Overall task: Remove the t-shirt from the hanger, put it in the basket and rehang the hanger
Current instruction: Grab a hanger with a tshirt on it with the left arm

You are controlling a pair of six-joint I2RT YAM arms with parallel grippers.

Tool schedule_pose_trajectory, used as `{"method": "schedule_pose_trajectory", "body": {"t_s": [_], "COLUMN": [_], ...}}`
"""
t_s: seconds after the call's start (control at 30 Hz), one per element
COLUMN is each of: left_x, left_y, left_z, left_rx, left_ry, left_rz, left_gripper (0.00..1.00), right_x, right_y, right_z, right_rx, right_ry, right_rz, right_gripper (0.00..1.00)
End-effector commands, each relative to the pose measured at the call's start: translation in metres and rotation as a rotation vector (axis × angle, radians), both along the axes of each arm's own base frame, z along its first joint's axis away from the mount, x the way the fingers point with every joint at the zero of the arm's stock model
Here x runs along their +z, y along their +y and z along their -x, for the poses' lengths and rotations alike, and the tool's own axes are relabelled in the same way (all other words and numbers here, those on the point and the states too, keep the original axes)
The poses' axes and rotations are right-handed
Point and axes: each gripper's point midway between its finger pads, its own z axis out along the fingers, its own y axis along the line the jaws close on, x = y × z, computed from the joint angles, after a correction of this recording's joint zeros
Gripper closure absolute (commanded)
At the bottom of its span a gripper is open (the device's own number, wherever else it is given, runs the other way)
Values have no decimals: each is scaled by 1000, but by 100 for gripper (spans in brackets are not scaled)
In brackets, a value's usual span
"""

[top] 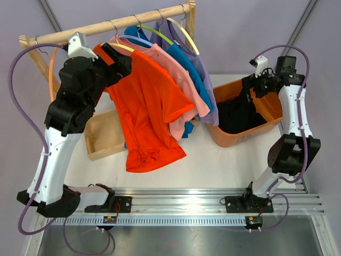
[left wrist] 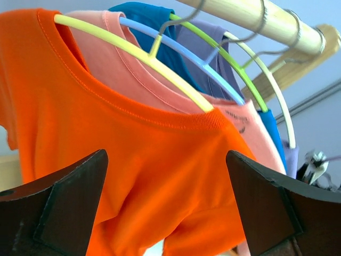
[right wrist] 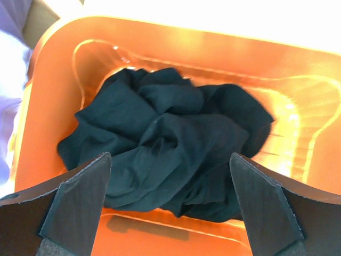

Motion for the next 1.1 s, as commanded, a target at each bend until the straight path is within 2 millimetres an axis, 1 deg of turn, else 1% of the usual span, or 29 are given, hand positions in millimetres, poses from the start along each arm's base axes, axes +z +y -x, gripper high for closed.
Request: {"method": "schedule_pose_trajectory", "body": {"t_s": [0.0, 0.03, 0.07, 0.1, 0.2, 0.23, 0.27, 0.33, 0.37, 0.47, 0.57, 0.7, 0.73, 0.77, 0.8, 0.87, 0.93, 1.0, 1.07], "left_x": [24, 20, 23, 19, 24, 26, 32, 32, 38, 33, 28, 31, 36, 38, 35, 39, 37, 34, 32], "left_y": [-3, -2, -3, -2, 2, 2, 1, -4, -5, -13, -16, -15, -14, -13, -14, -15, -17, -19, -19], "left_z": [-13, -19, -22, -28, -33, -34, -36, -43, -44, -54, -63, -73, -74, -76, -82, -87, -92, -95, -97], "left_rx": [13, 26, 39, 52, 83, 83, 72, 57, 45, 17, 12, 20, 21, 23, 25, 21, 15, 16, 16], "left_ry": [-35, -26, -27, -16, -21, -26, -50, -42, -51, -23, -10, -27, -39, -43, -35, -44, -36, -28, -28], "left_rz": [165, 193, 272, 301, 427, 452, 482, 503, 520, 542, 562, 583, 590, 592, 591, 599, 606, 610, 618], "left_gripper": [6, 9, 12, 20, 23, 24, 25, 25, 25, 27, 28, 34, 35, 35, 36, 39, 42, 43, 47], "right_x": [8, 4, 4, 1, 1, -4, -5, -8, -9, -10, -11, -10, -12, -12, -11, -12, -13, -13, -12], "right_y": [14, 16, 18, 19, 22, 23, 24, 26, 26, 29, 31, 35, 35, 36, 37, 37, 37, 38, 38], "right_z": [14, 17, 18, 21, 24, 26, 27, 30, 30, 31, 33, 36, 37, 38, 38, 39, 40, 42, 42], "right_rx": [29, 30, 35, 31, 32, 33, 36, 36, 38, 44, 50, 57, 57, 61, 63, 65, 64, 65, 65], "right_ry": [1, 11, 11, 18, 12, 22, 23, 34, 36, 39, 39, 32, 38, 36, 35, 34, 33, 30, 27], "right_rz": [-53, -62, -72, -82, -97, -102, -108, -117, -120, -134, -147, -163, -167, -170, -174, -175, -175, -176, -178], "right_gripper": [0, 0, 1, 1, 0, 1, 1, 1, 1, 0, 1, 1, 1, 1, 1, 0, 1, 1, 1]}}
